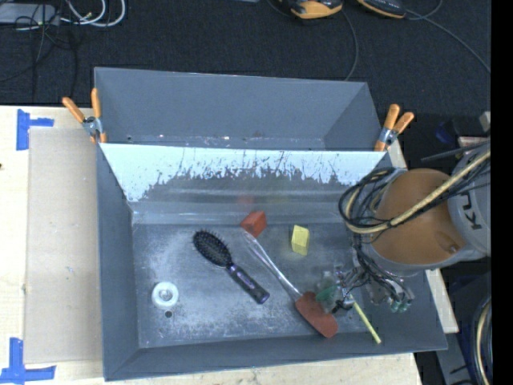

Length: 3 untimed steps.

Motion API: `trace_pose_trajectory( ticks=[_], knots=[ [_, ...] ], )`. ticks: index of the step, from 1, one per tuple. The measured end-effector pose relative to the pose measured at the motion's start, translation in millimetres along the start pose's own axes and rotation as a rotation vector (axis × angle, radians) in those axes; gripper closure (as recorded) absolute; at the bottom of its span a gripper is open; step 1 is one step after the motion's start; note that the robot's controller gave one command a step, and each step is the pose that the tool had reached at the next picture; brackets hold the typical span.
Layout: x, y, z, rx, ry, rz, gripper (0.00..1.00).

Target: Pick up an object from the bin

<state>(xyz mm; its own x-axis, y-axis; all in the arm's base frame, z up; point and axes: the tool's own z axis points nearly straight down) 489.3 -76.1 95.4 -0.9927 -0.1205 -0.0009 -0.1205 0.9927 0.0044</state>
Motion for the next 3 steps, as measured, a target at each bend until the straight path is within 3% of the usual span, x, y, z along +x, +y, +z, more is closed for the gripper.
trace_pose_trajectory(
  ticks=[3],
  knots=[
    [-2.6,-0.1,-41.9,0.002,-0.008,-0.002,1.00]
  ],
)
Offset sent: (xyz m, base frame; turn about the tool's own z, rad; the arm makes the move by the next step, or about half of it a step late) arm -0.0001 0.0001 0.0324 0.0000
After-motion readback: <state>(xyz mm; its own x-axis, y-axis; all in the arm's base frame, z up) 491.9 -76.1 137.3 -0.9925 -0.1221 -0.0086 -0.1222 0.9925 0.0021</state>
